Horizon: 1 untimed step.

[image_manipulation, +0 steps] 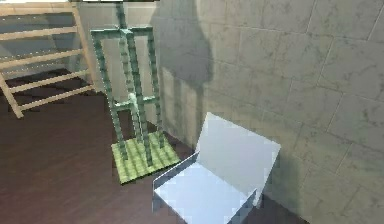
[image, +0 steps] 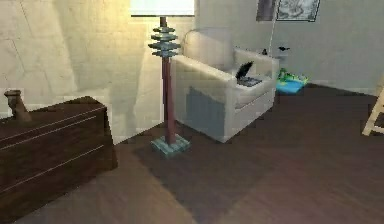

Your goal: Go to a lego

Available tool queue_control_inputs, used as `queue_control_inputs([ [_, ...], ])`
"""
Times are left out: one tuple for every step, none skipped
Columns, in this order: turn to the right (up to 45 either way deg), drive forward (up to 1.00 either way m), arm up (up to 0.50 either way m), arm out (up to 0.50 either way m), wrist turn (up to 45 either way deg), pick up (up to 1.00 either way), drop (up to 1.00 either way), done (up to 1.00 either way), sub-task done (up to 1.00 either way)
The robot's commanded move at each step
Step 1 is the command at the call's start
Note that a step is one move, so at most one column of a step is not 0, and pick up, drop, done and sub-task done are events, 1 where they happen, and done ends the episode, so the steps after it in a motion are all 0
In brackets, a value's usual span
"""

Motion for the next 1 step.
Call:
queue_control_inputs([
  [30.0, 0.00, 0.00, 0.00, 0.0, 0.00, 0.00, 0.00, 0.00],
])
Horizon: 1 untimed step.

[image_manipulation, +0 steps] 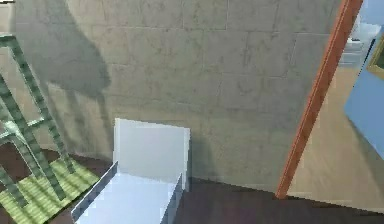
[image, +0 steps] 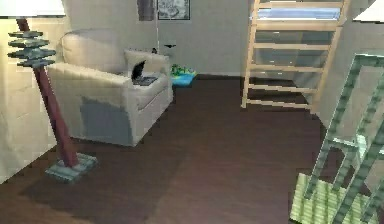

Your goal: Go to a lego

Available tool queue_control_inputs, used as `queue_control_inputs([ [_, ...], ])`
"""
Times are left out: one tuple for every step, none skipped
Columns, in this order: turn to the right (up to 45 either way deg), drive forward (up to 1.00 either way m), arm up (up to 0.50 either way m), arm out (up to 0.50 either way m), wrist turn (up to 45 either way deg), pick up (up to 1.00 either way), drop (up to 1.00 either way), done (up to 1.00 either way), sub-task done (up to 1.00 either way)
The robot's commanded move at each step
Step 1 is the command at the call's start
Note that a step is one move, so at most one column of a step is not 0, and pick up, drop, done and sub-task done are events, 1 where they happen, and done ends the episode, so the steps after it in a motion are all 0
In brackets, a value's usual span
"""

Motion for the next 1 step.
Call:
queue_control_inputs([
  [0.0, 1.00, 0.00, 0.00, 0.0, 0.00, 0.00, 0.00, 0.00],
])
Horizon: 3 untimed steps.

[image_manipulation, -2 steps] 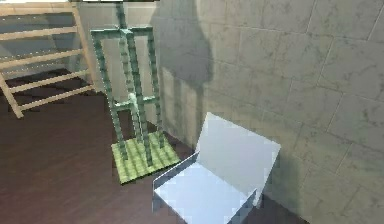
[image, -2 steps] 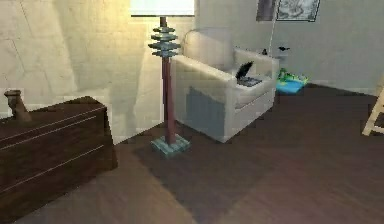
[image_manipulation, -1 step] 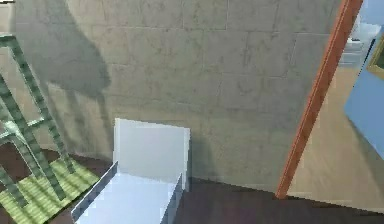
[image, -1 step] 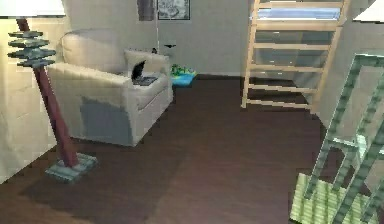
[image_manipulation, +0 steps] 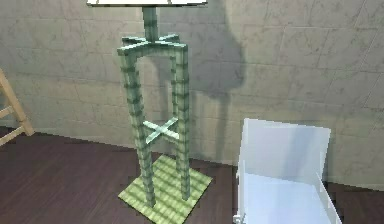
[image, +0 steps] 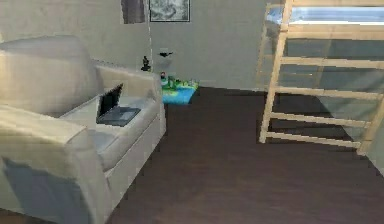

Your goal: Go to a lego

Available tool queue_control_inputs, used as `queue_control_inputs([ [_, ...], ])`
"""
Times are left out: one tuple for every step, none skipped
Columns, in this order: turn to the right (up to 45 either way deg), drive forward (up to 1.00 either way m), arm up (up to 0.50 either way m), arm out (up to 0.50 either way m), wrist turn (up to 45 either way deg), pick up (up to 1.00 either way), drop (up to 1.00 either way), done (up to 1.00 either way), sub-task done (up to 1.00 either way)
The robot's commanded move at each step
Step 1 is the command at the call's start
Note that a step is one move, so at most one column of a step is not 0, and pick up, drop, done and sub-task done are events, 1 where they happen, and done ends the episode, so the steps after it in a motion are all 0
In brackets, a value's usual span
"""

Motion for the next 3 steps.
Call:
queue_control_inputs([
  [3.0, 0.00, 0.00, 0.00, 0.0, 0.00, 0.00, 0.00, 0.00],
  [0.0, 1.00, 0.00, 0.00, 0.0, 0.00, 0.00, 0.00, 0.00],
  [0.0, 1.00, 0.00, 0.00, 0.0, 0.00, 0.00, 0.00, 0.00],
])
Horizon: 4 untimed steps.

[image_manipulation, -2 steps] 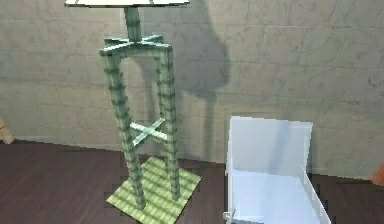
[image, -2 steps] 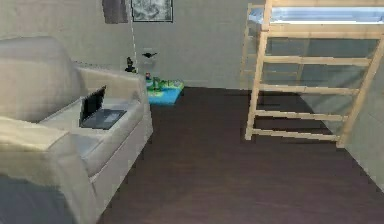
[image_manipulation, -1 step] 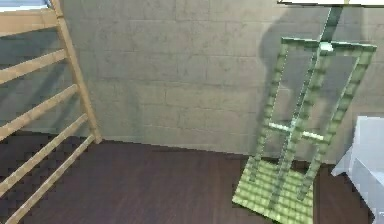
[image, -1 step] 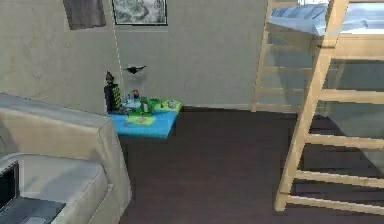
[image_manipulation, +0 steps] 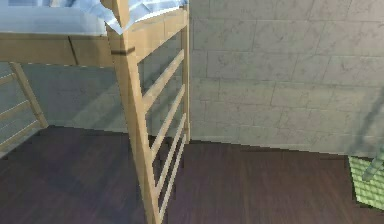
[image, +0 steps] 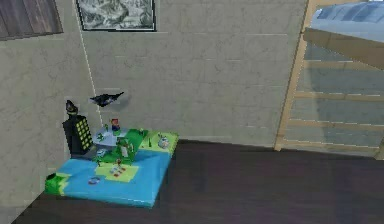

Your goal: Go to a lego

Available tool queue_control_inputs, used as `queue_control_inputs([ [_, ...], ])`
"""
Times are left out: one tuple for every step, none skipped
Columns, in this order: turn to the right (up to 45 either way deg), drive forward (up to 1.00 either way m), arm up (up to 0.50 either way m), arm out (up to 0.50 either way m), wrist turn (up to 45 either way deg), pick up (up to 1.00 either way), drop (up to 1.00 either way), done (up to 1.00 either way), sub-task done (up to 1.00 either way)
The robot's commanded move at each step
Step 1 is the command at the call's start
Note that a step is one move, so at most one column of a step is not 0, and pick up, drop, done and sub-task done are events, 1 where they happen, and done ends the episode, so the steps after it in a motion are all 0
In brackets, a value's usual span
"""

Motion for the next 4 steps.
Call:
queue_control_inputs([
  [0.0, 0.15, 0.00, 0.00, 0.0, 0.00, 0.00, 0.00, 0.00],
  [-18.0, 0.00, 0.00, 0.00, 0.0, 0.00, 0.00, 0.00, 0.00],
  [0.0, 0.35, 0.00, 0.00, 0.0, 0.00, 0.00, 0.00, 0.00],
  [0.0, 0.00, 0.00, 0.00, 0.0, 0.00, 0.00, 1.00, 0.00],
])
